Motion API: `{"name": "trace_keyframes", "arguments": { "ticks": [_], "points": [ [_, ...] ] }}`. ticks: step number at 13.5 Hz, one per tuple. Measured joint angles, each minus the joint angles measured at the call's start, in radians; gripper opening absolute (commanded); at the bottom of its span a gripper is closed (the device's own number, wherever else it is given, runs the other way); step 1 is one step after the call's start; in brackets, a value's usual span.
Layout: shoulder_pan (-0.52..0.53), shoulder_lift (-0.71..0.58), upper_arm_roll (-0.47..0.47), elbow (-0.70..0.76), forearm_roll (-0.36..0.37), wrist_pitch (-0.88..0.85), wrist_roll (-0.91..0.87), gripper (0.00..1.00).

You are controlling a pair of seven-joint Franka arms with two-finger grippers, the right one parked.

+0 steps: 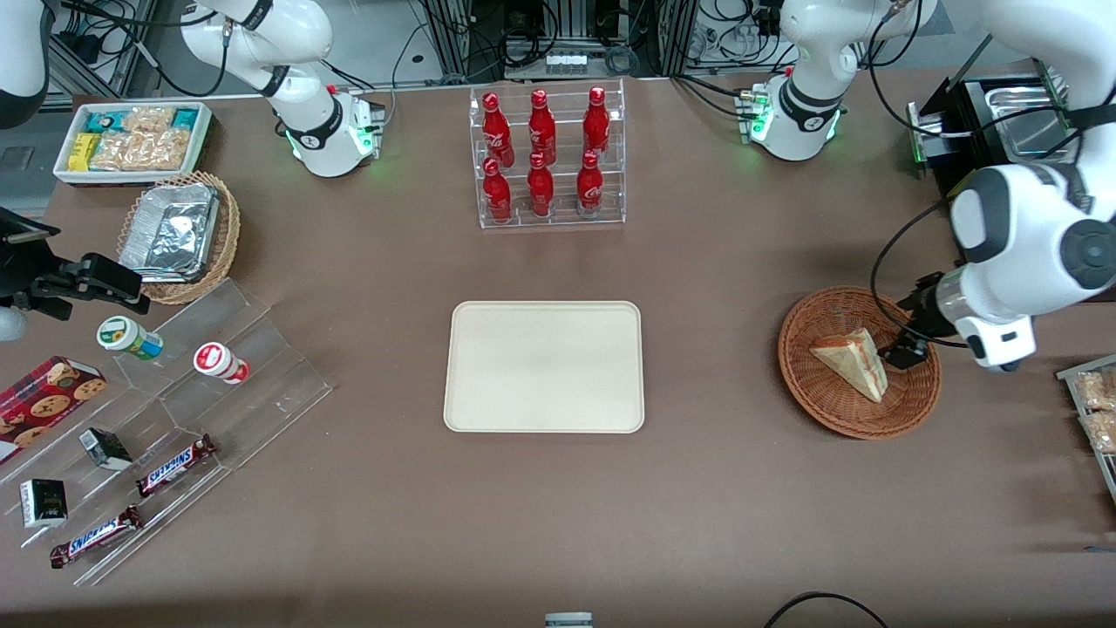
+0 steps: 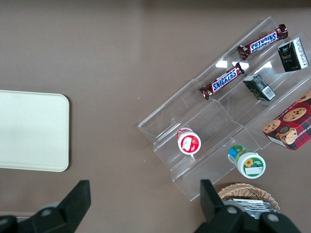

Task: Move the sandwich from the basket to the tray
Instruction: 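Lower the open left gripper onto the sandwich and close on it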

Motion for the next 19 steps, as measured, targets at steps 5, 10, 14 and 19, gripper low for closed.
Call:
{"name": "trace_keyframes", "arguments": {
  "ticks": [5, 10, 14, 19],
  "points": [
    [-0.008, 0.003, 0.000, -0.089, 0.000, 0.125, 0.004, 1.00],
    [-0.012, 0.027, -0.001, -0.091, 0.001, 0.152, 0.084, 1.00],
    [-0.012, 0.074, -0.001, -0.094, 0.001, 0.216, 0.108, 1.00],
    [-0.013, 0.104, -0.001, -0.094, 0.001, 0.242, 0.110, 1.00]
  ]
}}
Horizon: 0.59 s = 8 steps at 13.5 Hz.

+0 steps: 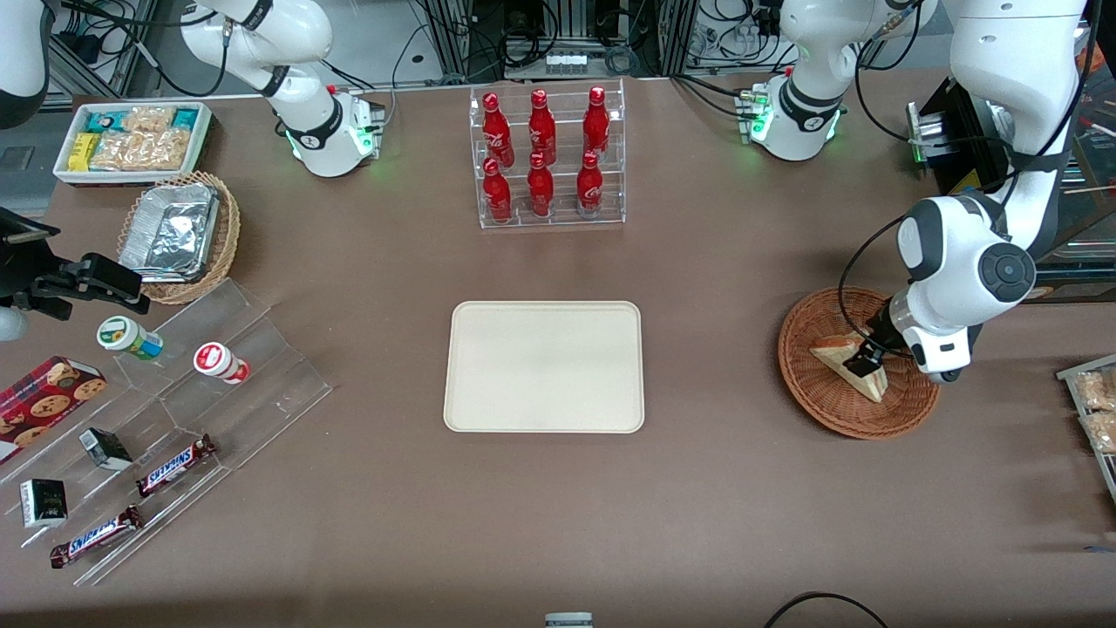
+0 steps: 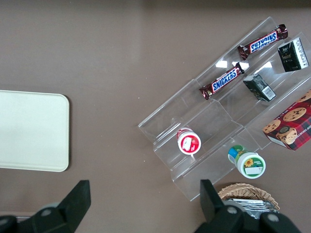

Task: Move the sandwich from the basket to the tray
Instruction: 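Lower the open left gripper onto the sandwich and close on it, then lift the sandwich out of the basket with the left gripper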

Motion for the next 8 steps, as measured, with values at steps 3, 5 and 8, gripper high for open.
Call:
{"name": "trace_keyframes", "arguments": {
  "ticks": [3, 5, 8],
  "points": [
    [-0.003, 0.006, 0.000, 0.000, 0.000, 0.000, 0.000, 0.95],
    [-0.007, 0.009, -0.001, 0.000, 0.000, 0.000, 0.000, 0.50],
    [-0.010, 0.010, -0.002, 0.000, 0.000, 0.000, 0.000, 0.21]
  ]
}}
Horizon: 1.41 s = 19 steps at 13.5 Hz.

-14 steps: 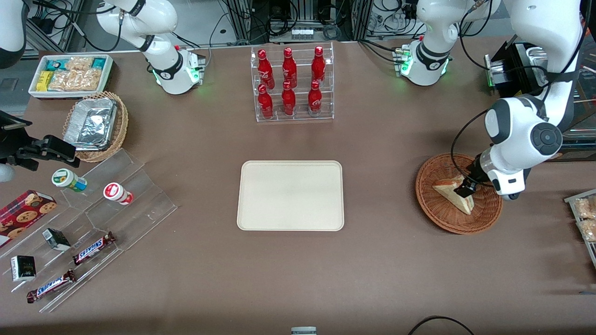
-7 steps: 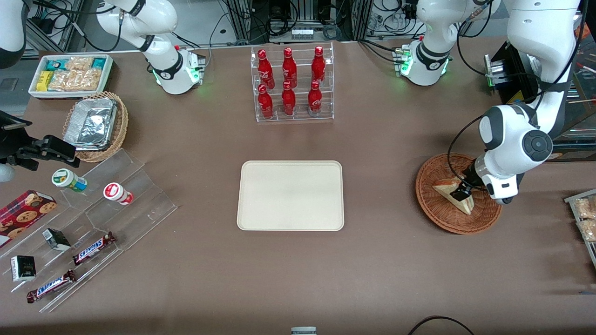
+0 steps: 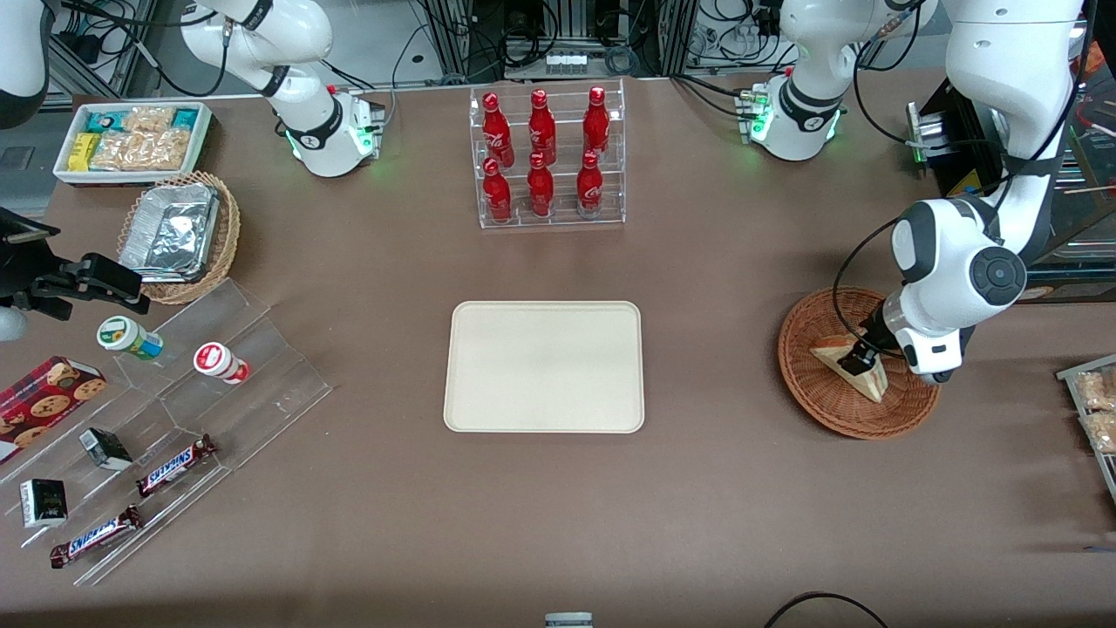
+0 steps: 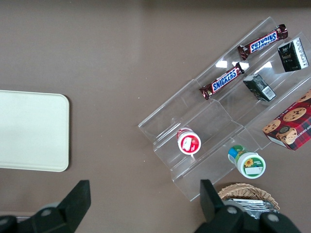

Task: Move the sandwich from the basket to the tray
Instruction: 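Lift the sandwich out of the basket with the left gripper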

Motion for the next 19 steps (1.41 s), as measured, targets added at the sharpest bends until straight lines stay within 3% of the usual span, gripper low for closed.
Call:
{"name": "trace_keyframes", "arguments": {
  "ticks": [7, 11, 14, 19],
  "points": [
    [-0.004, -0.015, -0.003, 0.039, 0.000, -0.095, 0.002, 0.20],
    [-0.010, -0.089, -0.024, 0.126, 0.000, -0.313, 0.022, 0.20],
    [-0.013, -0.137, -0.105, 0.260, 0.001, -0.494, 0.026, 0.20],
    [-0.031, -0.134, -0.304, 0.356, 0.006, -0.527, 0.037, 0.21]
  ]
}}
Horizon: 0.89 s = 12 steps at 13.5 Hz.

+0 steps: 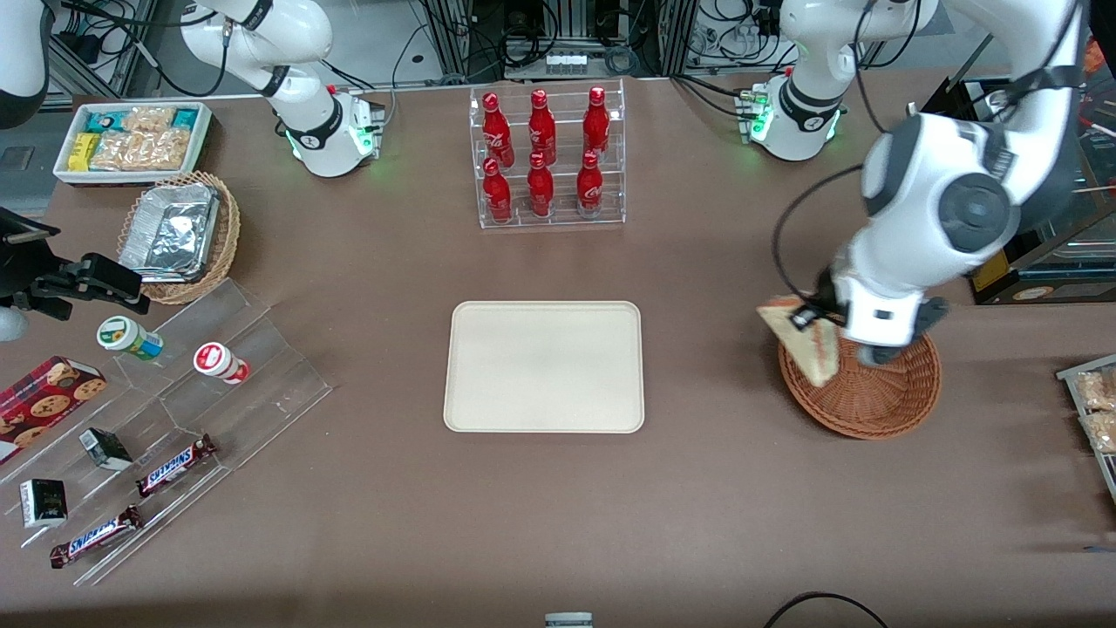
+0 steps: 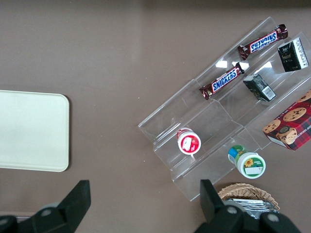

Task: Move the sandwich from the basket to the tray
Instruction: 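Lift the sandwich out of the basket with the left gripper, then carry the sandwich over the cream tray and lower it onto it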

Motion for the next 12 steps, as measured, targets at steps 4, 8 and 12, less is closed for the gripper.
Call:
{"name": "trace_keyframes", "arguments": {
  "ticks": [4, 8, 12],
  "points": [
    [-0.152, 0.072, -0.031, 0.058, 0.040, 0.003, 0.028, 0.21],
    [-0.288, 0.197, -0.032, 0.118, 0.137, 0.026, 0.022, 0.21],
    [-0.383, 0.347, -0.031, 0.155, 0.275, 0.128, -0.066, 0.22]
  ]
}}
